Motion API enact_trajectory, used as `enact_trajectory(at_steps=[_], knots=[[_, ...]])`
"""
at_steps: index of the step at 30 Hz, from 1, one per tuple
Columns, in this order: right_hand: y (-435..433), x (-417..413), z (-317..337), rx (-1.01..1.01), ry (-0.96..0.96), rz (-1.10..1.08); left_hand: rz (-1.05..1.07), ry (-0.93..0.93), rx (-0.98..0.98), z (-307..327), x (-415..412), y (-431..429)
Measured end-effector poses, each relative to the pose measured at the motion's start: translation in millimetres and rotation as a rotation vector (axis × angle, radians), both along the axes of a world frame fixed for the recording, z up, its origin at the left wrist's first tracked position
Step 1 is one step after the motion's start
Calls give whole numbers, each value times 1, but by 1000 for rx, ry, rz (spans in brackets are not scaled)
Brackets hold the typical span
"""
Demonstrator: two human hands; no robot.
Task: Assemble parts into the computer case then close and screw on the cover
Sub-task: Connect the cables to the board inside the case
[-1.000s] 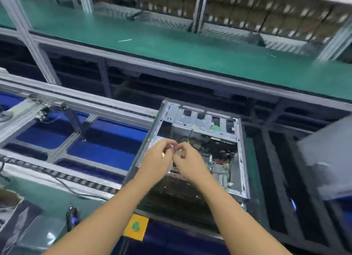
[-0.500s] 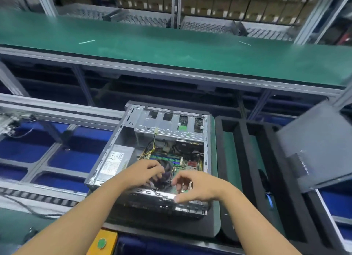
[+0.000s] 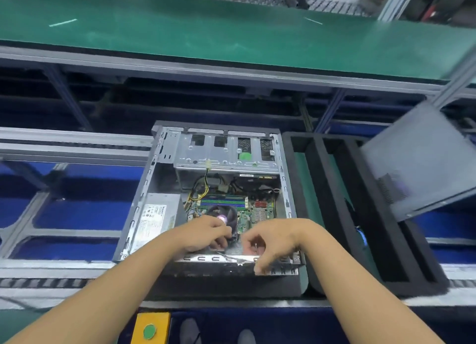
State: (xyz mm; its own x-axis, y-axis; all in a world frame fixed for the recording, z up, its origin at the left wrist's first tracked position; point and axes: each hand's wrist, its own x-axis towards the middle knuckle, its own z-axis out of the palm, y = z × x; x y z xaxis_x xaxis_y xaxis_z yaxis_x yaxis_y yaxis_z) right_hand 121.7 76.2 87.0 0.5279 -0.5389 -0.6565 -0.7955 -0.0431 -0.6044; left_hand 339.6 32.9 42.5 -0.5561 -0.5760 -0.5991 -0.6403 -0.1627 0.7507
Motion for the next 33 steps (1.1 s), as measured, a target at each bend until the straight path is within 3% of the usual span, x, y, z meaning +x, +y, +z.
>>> enact_trajectory(at_steps=[6,13,17,21,24,30,33], knots=[[5,-4,4,-98,-96,-313,-27,128,80,-3,3,-3],[16,14,-7,-236,2,-595,-227,167,-65,-5,10,-7],[9,19,-10,-320,82,-563,-294,238,-26,2,13,-10],[-7,25,-19,-355,235,-390,-378,253,-58,1,6,-14],[-15,24,-21,-284,281,-281,-341,212,-24,3,1,-17],[-23,21,-20,-75,287,-284,-301,143,-43,0,0,-14],[-21,26,-29,-26,410,-112,-242,111,-65,-5,-2,-9]])
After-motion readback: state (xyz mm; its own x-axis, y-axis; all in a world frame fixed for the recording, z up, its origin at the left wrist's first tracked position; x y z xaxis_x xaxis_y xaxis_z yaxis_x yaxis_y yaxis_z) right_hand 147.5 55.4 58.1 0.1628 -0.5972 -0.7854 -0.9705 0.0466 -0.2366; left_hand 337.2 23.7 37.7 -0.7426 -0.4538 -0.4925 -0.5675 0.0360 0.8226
